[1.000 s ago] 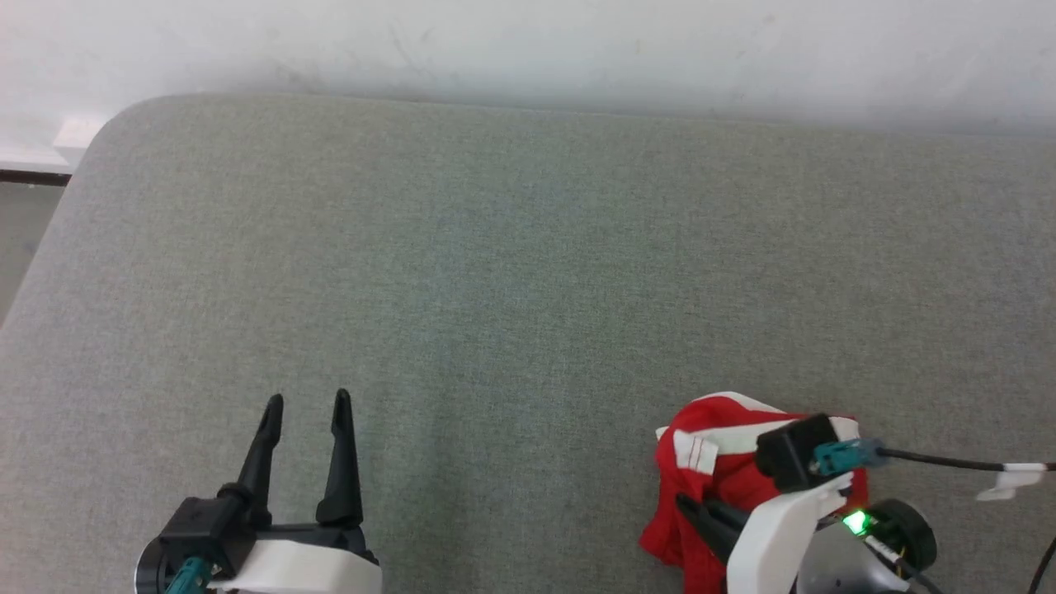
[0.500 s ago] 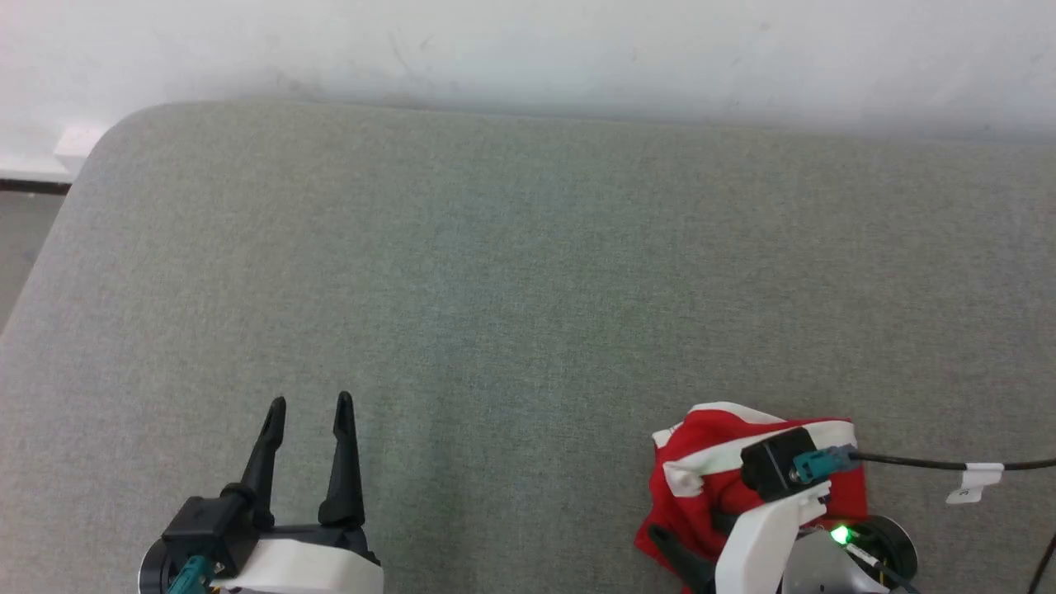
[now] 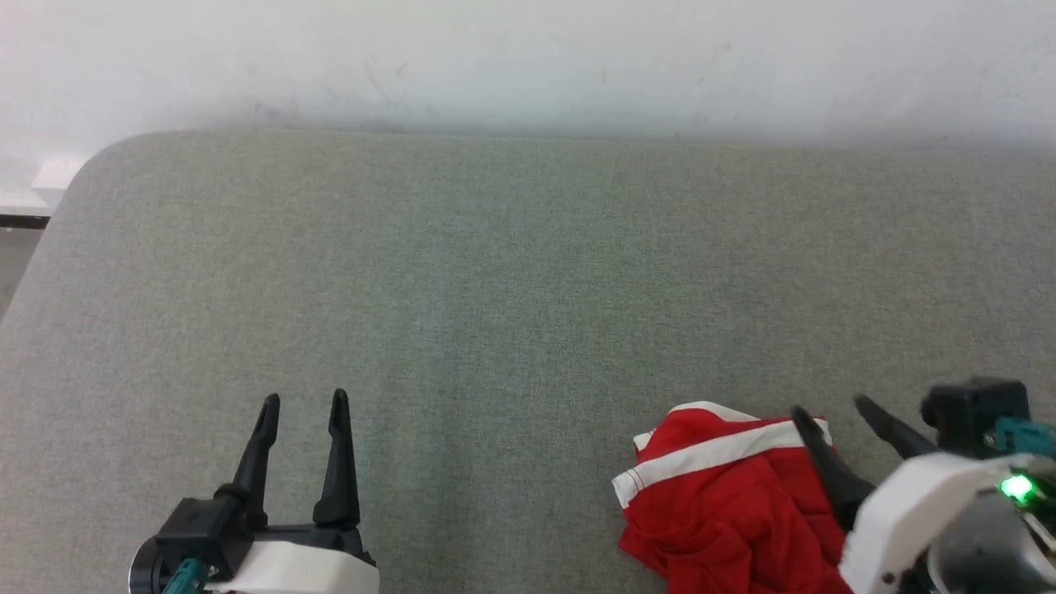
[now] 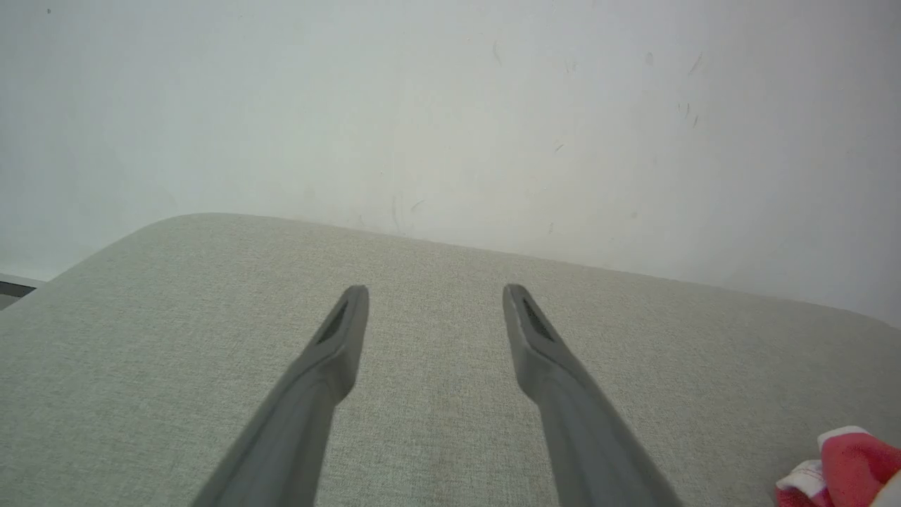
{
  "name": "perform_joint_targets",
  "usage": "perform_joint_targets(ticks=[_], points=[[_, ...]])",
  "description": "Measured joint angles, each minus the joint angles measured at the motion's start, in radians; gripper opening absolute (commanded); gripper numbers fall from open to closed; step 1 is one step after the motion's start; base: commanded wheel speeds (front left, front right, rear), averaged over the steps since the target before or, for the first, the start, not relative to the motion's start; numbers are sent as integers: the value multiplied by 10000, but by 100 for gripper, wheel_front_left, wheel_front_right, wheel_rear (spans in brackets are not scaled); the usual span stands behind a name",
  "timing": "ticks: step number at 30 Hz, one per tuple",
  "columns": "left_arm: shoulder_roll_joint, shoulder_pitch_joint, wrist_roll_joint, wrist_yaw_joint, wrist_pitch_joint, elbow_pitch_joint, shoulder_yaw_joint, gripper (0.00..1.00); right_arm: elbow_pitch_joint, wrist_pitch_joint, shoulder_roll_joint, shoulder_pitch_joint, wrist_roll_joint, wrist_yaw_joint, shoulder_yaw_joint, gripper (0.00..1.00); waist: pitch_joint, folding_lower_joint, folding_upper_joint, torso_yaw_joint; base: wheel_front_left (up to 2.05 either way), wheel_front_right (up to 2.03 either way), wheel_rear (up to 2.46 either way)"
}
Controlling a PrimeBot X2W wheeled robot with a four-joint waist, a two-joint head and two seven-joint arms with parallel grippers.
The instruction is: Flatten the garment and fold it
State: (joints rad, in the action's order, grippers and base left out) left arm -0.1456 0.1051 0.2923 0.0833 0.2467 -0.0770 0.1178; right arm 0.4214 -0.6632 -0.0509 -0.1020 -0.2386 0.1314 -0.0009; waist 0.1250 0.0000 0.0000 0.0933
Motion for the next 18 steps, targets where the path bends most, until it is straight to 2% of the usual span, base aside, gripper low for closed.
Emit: perform_joint_targets(ticks=[4,6,18], points=[[-54,25,-10,15,2,-104,-12,100,-602,546,-21,-644,560,0,-656,100,90,0,0,9,0,0,0],[-77,98,-10,61,2,-148,-12,100,-1089,754,-2,-860,305,0,-865,100,141,1,0,4,0,0,0],[-244,162,-8,69,-102,-318,-6,100,-2991,1101,-4,-884,-119,0,-823,100,373,0,0,76,0,0,0]])
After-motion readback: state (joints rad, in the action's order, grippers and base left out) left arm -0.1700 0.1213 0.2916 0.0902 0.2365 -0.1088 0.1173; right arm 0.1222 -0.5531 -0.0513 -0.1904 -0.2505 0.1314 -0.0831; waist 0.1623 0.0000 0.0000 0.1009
